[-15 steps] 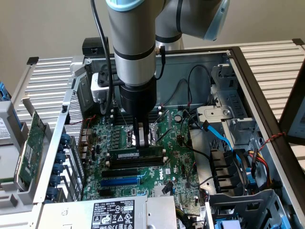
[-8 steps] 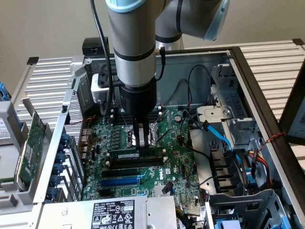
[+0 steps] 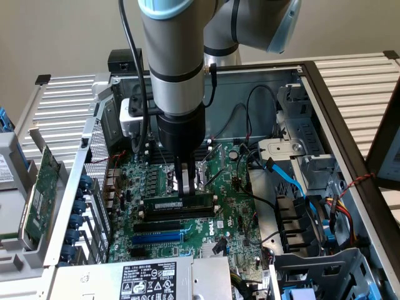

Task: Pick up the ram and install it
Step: 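Insert the ram into the slot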

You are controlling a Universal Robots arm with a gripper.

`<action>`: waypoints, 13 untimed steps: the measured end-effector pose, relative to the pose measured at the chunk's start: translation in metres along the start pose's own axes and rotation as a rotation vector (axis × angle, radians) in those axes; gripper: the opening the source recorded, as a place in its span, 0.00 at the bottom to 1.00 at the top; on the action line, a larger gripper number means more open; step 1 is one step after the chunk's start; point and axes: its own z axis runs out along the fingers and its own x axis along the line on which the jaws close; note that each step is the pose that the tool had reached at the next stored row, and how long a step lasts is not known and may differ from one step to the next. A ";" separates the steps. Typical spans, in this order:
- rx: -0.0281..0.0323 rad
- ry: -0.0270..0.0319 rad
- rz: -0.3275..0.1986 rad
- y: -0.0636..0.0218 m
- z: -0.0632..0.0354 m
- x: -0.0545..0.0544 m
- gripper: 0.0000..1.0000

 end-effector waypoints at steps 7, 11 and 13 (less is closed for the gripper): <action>0.0000 0.0012 0.000 0.0002 0.0017 0.000 0.14; 0.0001 0.0029 0.001 0.0002 0.0018 0.000 0.14; 0.0000 0.0042 0.001 0.0002 0.0019 0.000 0.14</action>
